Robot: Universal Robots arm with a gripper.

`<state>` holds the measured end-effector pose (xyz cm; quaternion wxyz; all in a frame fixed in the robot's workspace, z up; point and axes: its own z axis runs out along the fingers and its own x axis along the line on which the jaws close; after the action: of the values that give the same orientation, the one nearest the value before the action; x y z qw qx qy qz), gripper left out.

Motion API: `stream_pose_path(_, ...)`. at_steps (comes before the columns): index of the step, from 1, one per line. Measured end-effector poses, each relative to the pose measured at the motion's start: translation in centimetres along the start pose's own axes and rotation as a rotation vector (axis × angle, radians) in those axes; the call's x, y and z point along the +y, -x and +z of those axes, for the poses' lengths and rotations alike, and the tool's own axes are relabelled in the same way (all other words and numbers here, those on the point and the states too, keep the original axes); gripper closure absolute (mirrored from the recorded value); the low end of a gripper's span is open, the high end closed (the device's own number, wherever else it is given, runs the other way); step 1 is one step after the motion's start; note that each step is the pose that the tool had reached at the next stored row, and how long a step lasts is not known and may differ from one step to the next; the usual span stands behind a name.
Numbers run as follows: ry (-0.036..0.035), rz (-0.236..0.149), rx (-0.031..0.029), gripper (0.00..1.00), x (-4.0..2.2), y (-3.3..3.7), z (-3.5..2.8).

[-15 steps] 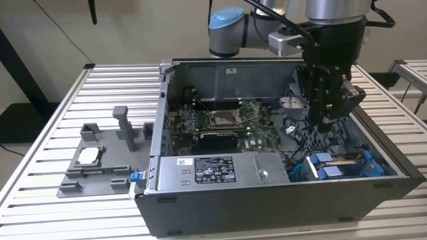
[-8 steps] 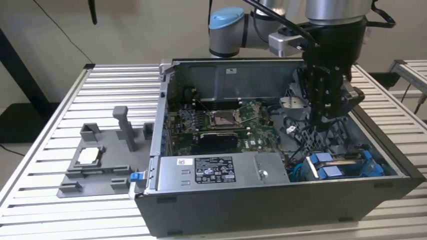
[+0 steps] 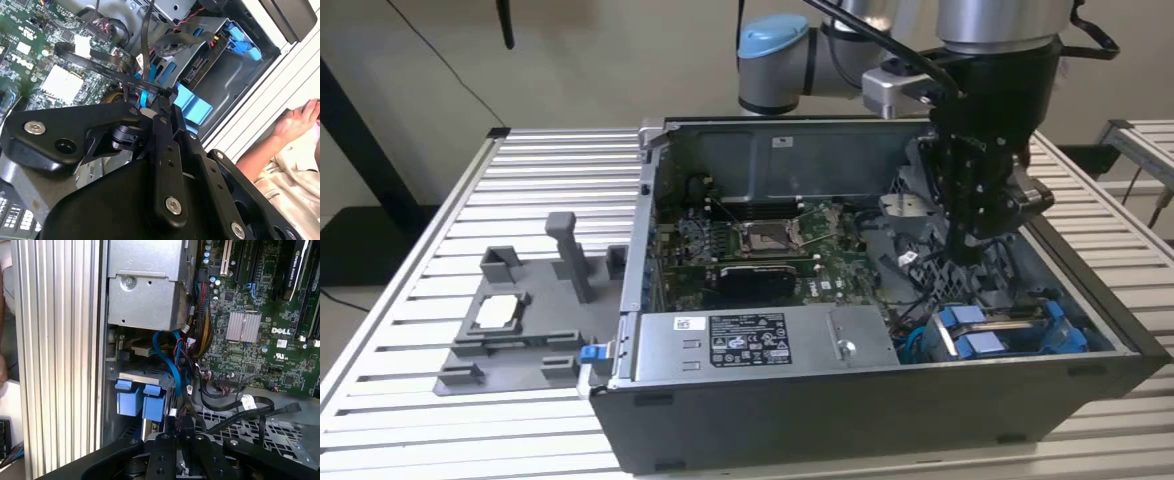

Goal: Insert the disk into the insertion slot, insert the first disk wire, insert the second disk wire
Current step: 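Insert the second disk wire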

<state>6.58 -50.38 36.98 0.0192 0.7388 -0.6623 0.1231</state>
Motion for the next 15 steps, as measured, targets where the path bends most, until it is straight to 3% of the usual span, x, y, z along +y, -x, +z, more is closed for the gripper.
stream_pose_path(3, 0.0, 0.001, -0.0044, 0.84, -0.15, -0.58, 0.29)
stream_pose_path(8, -0.0015, 0.004, -0.0242, 0.85, -0.32, -1.3, 0.89)
stream_pose_path(10, 0.0021, 0.003, -0.0249, 0.85, -0.47, -1.37, 0.93)
stream_pose_path(15, 0.002, 0.0, -0.0251, 0.84, -0.48, -1.37, 0.94)
